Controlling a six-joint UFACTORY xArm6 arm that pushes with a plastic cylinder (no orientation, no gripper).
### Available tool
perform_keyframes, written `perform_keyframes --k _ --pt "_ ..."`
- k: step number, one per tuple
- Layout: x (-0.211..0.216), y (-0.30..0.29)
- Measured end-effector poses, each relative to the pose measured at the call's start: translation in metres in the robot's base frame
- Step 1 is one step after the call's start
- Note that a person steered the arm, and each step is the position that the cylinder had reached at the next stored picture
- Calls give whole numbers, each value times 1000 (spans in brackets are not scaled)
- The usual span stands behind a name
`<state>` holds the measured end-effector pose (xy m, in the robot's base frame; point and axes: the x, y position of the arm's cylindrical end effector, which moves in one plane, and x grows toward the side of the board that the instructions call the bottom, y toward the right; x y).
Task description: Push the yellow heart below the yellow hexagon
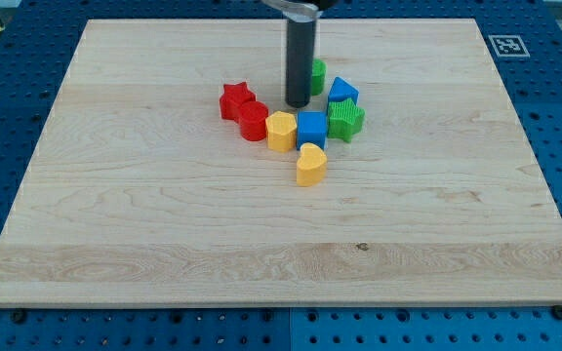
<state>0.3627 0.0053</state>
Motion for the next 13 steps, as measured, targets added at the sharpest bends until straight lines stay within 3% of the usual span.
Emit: perform_keyframes --k 2,3,5,6,7,9,10,11,12,13 --pt "-68 -56" --pt "-69 -126" --pt "-1 -203" --pt "72 -198" --pt "128 -143" --pt "221 32" --pt "237 108" --pt "196 140" --pt "143 128" --pt "126 90"
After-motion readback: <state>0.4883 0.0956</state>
